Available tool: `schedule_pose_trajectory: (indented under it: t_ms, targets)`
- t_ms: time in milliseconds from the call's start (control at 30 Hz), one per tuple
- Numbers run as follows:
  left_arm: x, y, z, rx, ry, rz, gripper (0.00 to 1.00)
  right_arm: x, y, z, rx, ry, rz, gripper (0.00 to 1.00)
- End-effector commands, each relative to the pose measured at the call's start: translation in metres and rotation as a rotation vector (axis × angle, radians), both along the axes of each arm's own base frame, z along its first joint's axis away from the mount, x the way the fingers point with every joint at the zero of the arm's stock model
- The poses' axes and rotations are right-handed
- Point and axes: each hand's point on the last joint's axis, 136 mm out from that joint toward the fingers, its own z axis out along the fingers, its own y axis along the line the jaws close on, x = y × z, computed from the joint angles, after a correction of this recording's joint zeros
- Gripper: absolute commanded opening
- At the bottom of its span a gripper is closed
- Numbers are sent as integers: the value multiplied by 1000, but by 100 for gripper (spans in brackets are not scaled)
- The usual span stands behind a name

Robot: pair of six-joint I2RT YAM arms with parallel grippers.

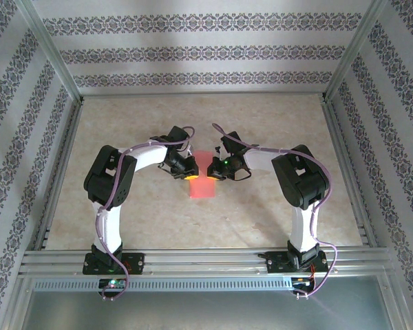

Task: Fold a paper plane with a square sheet of paper (pick it up from the middle)
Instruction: First fold the square sheet of paper in half at the center of the table.

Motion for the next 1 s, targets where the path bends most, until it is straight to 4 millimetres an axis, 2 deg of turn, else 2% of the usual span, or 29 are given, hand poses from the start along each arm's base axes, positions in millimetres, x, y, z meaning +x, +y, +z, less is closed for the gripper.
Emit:
schedule_pose_trajectory:
  t_ms: [0,200,333,400,500,600,733,967]
  targets:
    - [-16,28,-24,95,56,-22,16,-49,-59,-81,-314,207,-40,8]
    - [-27,53,-37,105,75,5,16,-52,-64,-84,-328,211,-43,8]
    - [-23,61,-23,94,39,25,16,-51,-64,-84,-328,206,-41,8]
    - [-17,54,-5,49,-4,35,16,-51,-64,-84,-329,205,-41,8]
    - [-7,34,24,-74,-75,75,17,-51,-65,-84,-329,204,-44,8]
    - [-6,12,34,-135,-103,96,18,-52,-65,-84,-330,206,-50,8]
    - [-13,-11,22,-148,-65,88,18,-54,-64,-86,-335,211,-48,8]
    - [-36,-3,-13,-87,26,69,17,-55,-66,-89,-344,216,-46,8]
